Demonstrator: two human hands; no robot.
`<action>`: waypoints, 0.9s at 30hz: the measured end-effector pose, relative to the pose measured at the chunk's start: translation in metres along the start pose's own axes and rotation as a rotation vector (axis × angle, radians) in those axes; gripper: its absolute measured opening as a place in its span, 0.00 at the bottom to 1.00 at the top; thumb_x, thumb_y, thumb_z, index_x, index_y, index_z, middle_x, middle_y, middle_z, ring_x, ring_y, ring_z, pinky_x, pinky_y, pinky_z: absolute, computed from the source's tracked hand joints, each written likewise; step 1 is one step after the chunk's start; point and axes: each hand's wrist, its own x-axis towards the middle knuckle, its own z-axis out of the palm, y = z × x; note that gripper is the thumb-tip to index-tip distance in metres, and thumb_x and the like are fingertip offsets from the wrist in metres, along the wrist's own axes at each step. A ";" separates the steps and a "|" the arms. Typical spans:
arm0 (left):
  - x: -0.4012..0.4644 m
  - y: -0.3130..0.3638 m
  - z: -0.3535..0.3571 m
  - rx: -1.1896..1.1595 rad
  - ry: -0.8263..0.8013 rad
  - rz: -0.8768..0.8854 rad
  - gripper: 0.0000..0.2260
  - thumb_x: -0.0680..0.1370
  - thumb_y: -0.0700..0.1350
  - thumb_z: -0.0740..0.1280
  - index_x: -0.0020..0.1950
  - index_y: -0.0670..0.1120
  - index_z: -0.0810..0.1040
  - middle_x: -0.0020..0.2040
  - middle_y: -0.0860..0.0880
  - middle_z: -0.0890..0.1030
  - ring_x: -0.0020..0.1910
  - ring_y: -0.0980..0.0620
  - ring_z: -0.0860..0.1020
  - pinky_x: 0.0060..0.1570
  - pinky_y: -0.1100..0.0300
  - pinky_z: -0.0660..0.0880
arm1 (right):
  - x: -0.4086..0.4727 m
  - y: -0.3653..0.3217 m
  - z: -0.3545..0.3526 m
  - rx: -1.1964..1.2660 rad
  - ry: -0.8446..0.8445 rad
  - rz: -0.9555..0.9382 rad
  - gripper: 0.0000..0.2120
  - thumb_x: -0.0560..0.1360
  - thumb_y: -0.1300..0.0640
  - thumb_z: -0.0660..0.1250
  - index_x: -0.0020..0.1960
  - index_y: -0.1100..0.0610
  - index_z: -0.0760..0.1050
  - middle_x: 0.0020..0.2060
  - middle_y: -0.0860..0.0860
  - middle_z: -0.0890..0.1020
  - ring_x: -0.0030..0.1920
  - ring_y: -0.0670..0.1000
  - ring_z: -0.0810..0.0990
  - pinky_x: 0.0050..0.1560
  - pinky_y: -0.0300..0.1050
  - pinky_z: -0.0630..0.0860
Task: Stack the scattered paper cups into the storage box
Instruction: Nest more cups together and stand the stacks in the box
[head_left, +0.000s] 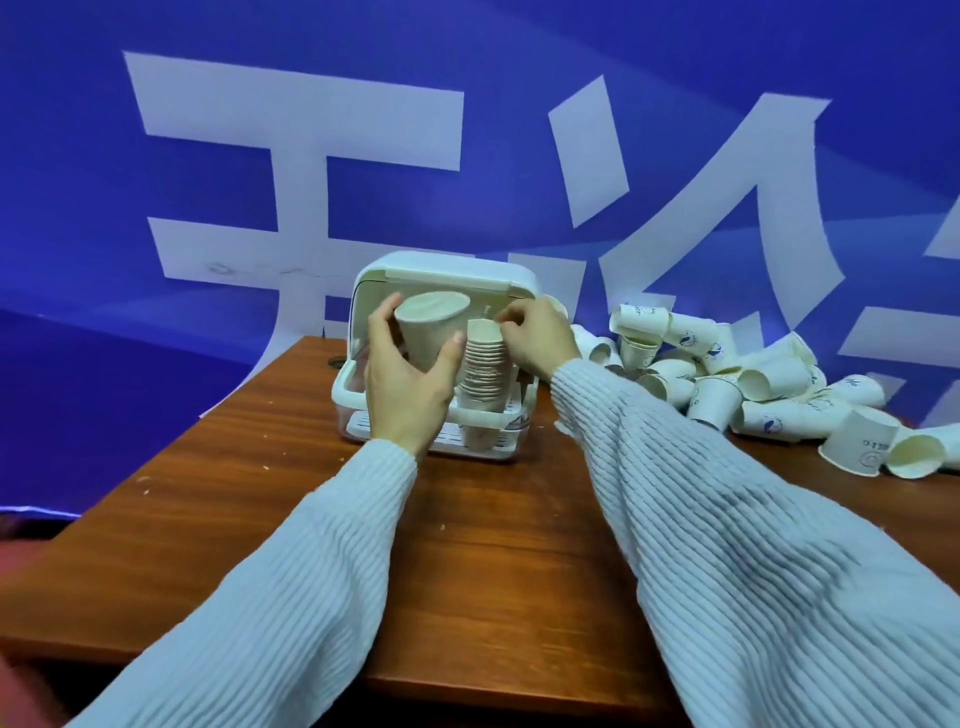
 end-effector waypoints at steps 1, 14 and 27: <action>0.009 0.002 0.004 -0.019 -0.002 0.006 0.31 0.75 0.51 0.77 0.74 0.54 0.66 0.68 0.54 0.75 0.66 0.54 0.76 0.63 0.58 0.77 | 0.000 0.005 0.006 0.166 -0.008 0.029 0.11 0.80 0.58 0.63 0.55 0.52 0.84 0.56 0.52 0.85 0.57 0.55 0.82 0.62 0.54 0.79; 0.064 -0.013 0.052 0.507 -0.386 0.047 0.34 0.76 0.60 0.69 0.78 0.45 0.68 0.73 0.44 0.72 0.72 0.43 0.71 0.72 0.50 0.67 | -0.009 0.032 0.023 0.967 -0.152 0.257 0.17 0.86 0.49 0.53 0.57 0.50 0.81 0.44 0.46 0.87 0.46 0.45 0.84 0.44 0.39 0.77; 0.054 -0.049 0.041 0.566 -0.426 -0.069 0.50 0.73 0.51 0.78 0.83 0.54 0.46 0.77 0.42 0.69 0.74 0.40 0.71 0.72 0.44 0.69 | -0.035 0.041 0.047 0.903 0.032 0.176 0.35 0.77 0.28 0.55 0.78 0.45 0.66 0.75 0.50 0.73 0.71 0.49 0.74 0.77 0.54 0.67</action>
